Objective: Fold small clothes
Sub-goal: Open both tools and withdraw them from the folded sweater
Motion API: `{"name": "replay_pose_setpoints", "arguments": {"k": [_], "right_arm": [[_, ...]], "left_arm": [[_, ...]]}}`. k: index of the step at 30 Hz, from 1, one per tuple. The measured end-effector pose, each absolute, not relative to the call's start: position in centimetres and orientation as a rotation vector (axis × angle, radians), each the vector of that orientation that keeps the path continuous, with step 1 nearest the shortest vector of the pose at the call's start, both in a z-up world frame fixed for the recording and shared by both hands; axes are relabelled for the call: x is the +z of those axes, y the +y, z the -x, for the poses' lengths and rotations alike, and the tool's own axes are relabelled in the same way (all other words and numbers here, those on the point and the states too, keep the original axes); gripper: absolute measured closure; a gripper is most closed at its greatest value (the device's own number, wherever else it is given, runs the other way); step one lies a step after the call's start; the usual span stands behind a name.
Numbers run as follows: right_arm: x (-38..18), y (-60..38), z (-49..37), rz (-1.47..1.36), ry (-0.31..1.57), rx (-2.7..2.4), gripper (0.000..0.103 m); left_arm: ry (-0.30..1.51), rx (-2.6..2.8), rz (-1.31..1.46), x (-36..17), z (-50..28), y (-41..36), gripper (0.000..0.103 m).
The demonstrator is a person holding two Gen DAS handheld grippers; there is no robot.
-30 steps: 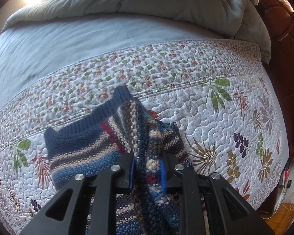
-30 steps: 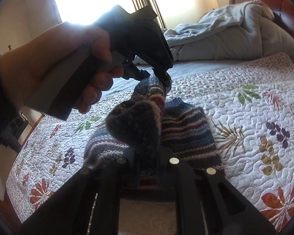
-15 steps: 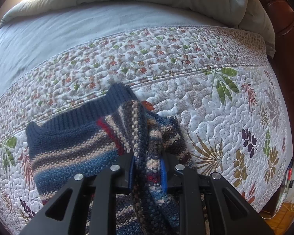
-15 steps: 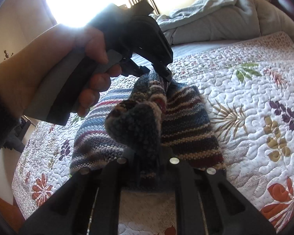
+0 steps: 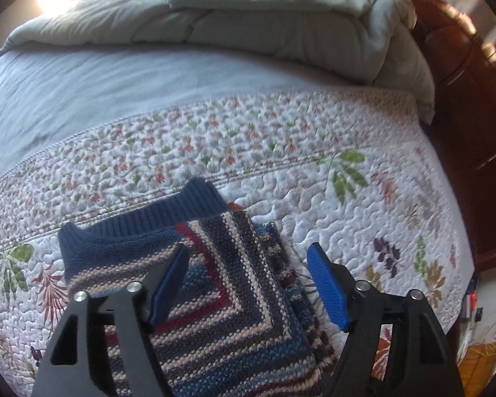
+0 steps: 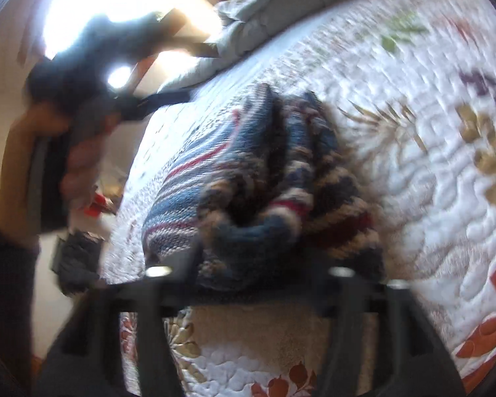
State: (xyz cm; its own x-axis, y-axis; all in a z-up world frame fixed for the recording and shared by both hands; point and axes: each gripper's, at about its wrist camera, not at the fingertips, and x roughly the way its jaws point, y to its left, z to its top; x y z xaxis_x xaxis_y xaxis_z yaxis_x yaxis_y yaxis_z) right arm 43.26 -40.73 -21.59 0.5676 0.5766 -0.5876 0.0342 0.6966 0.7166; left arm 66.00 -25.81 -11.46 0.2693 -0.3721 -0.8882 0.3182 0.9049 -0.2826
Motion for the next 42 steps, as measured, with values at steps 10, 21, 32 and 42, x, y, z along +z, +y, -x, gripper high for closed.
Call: {"name": "replay_pose_setpoints", "arguments": {"k": [10,21,32,42], "right_arm": [[-24.1,-43.6,-44.2,-1.089,0.948,0.499,0.031],[-20.5,-42.0,-43.4,-0.990,0.834,0.483,0.091],[-24.2,-44.2,-40.9,-0.948,0.912,0.448,0.083],[-19.7,-47.7,-45.6,-0.861,0.895,0.428,0.060]], "left_arm": [[1.061,-0.584,0.211,-12.0,-54.8,-15.3,0.025],[1.077,-0.635,0.229,-12.6,-50.9,-13.2,0.024],[1.144,-0.732,0.197,-15.9,-49.7,-15.1,0.024],[1.181,-0.733,0.216,-18.3,-49.0,-15.3,0.021]]}}
